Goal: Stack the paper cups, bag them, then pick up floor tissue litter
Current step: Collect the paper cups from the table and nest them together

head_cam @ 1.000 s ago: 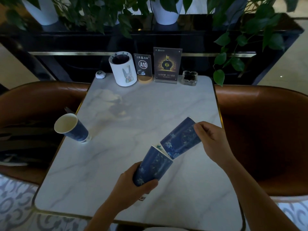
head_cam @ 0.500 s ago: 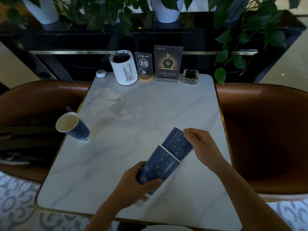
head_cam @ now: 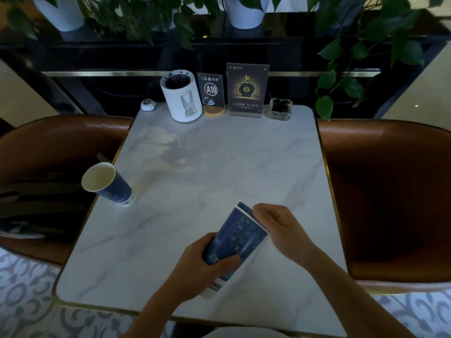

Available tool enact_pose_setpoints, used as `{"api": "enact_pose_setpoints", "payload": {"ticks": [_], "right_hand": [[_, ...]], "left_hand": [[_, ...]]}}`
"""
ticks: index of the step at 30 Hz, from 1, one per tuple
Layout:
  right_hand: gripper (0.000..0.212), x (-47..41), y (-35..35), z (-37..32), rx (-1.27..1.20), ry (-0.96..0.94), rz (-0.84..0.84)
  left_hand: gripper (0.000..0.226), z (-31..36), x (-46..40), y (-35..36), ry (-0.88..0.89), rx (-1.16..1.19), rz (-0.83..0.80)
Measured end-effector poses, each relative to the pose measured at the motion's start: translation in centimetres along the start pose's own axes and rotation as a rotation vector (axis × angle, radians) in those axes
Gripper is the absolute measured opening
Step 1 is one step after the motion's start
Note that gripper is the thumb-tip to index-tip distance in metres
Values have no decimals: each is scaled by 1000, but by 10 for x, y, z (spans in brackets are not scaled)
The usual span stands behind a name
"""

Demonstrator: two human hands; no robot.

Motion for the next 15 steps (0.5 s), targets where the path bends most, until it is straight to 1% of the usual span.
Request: {"api": "enact_pose_setpoints", "payload": {"ticks": [7,11,15], "right_hand": [[37,10,20,8,134,-21,-47],[36,10,24,7,127,-19,-46],[37,9,30,10,86,-8,-61]], "left_hand": [[48,-8,3,-2,-29,-51,-2],[45,-13,2,-5,-35,-60,10],[50,-16,7,-10,-49,-54,30]]}}
Point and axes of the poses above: each hand's wrist, its own x-axis away from the middle knuckle, its own y-axis out of the palm, z = x × y, the point moved 3 cm from there along -x, towards the middle knuckle, and after that the axes turned 4 degrees about -x, right-handed, at the moved point
